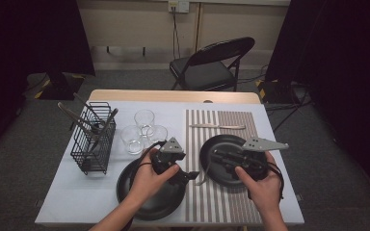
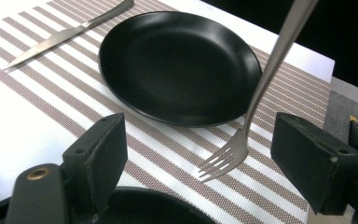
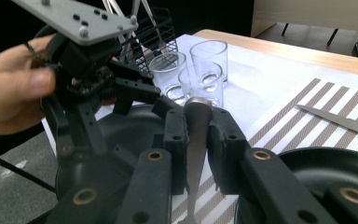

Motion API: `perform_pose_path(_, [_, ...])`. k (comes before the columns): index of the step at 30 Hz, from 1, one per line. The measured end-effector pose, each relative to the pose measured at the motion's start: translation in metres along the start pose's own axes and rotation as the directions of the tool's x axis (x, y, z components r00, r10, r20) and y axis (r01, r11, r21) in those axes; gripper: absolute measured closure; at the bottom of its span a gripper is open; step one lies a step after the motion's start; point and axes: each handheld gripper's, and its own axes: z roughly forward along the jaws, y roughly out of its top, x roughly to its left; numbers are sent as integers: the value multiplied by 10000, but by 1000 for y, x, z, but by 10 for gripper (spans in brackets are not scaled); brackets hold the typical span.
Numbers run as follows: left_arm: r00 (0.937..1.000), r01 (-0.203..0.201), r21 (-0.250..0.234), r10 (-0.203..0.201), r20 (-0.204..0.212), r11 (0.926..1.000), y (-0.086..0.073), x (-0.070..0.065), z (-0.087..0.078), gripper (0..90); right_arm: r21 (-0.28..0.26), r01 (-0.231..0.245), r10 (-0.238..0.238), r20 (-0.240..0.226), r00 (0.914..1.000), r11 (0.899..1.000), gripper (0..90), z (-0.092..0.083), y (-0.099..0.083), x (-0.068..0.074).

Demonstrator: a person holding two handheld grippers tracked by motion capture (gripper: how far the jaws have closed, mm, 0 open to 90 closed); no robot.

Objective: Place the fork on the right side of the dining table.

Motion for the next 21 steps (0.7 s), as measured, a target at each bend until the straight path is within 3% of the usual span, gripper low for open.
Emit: perform_pose_path(21, [9998,161,171,-159,-98,9997,-11,12,-12,184,156,92,-88,-261,9996,9998,784,-12,-10,-2])
